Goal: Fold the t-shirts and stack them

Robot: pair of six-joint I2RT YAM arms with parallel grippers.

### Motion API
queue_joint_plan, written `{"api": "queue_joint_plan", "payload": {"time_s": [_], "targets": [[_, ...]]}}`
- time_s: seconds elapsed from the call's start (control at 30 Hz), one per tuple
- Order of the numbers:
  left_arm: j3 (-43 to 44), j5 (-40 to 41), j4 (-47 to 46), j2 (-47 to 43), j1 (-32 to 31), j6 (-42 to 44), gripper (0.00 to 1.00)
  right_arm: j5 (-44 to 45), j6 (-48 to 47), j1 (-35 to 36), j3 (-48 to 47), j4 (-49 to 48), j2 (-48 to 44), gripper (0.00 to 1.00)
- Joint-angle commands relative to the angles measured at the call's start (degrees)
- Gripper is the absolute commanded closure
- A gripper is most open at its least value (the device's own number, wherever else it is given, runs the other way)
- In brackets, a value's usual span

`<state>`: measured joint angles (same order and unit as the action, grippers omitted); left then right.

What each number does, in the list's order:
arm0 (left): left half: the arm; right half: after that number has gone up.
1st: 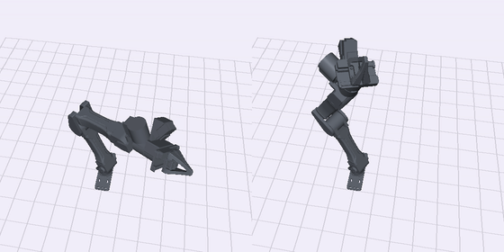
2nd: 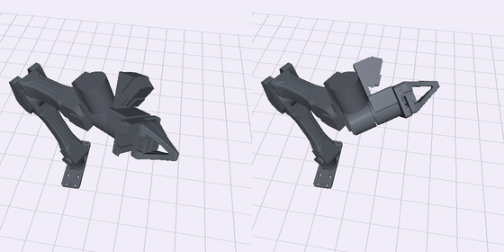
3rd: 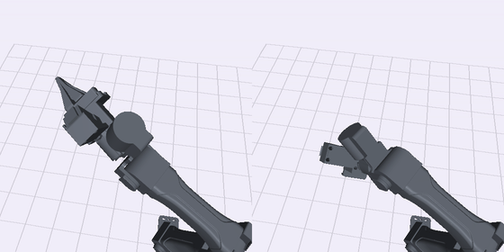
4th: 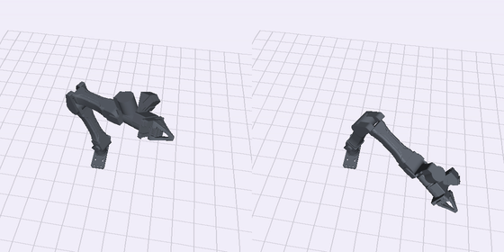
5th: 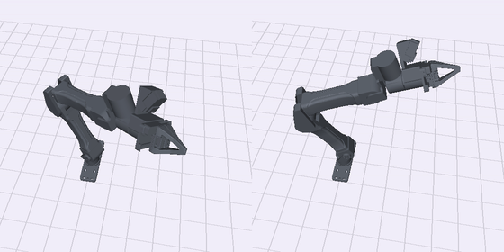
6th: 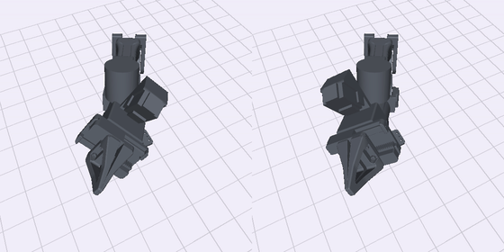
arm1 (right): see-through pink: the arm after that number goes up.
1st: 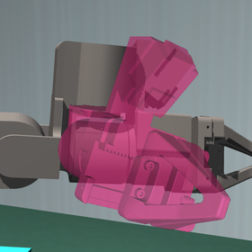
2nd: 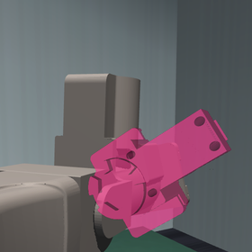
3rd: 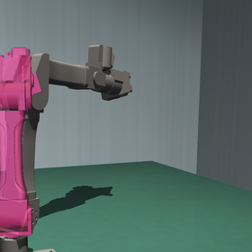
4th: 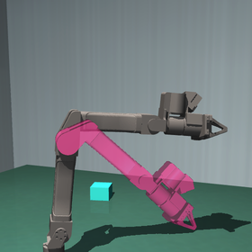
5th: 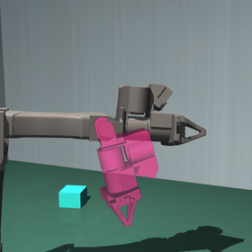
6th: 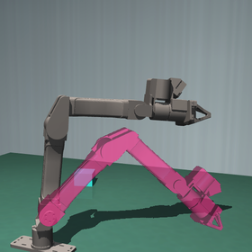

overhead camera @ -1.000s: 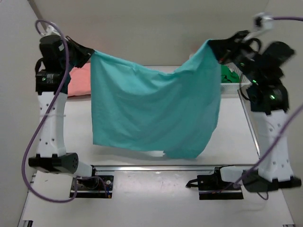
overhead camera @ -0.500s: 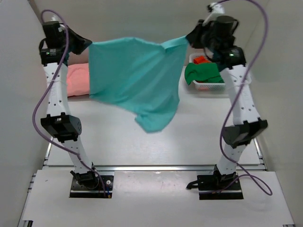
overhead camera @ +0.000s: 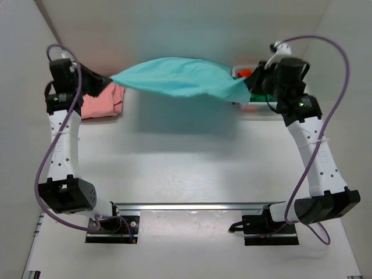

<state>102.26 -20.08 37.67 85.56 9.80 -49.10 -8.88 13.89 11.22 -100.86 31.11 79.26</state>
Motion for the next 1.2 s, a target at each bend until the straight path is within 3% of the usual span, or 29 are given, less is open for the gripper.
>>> {"api": "queue_joint_plan", "payload": {"time_s": [0.0, 0.1, 0.2, 0.37, 0.6, 0.77, 0.93, 1.17], "targets": [[-13.62, 6.42, 1.25, -3.64, -2.14, 3.39, 1.00, 2.72, -0.10, 3.09, 13.71, 2.99, -6.20, 1.00], [-27.08, 9.44, 2.93, -8.38, -2.86, 6.03, 1.00, 7.12, 3.15, 6.08, 25.34, 6.32, -14.04, 1.00], [-42.34, 9.80, 1.28, -14.00, -2.85, 6.30, 1.00, 6.17, 6.75, 8.19, 39.44, 11.94, -20.62, 1.00], [-60.90, 8.56, -2.69, -17.96, -2.77, 5.51, 1.00, 1.69, 9.93, 9.17, 53.81, 16.24, -28.89, 1.00], [-67.88, 11.46, -0.67, -21.83, -3.39, 7.53, 1.00, -1.84, 7.30, 7.06, 59.81, 21.27, -27.50, 1.00], [-70.18, 10.15, -2.86, -21.84, -2.78, 6.13, 1.00, -2.01, 5.46, 5.92, 58.32, 20.92, -24.26, 1.00], [-68.51, 11.02, -4.71, -18.69, -2.95, 5.69, 1.00, -3.51, 2.72, 0.74, 56.48, 16.98, -21.61, 1.00], [-63.77, 10.58, -8.13, -11.74, -3.74, 4.89, 1.00, -1.75, 1.40, -0.14, 48.05, 12.93, -12.74, 1.00]]}}
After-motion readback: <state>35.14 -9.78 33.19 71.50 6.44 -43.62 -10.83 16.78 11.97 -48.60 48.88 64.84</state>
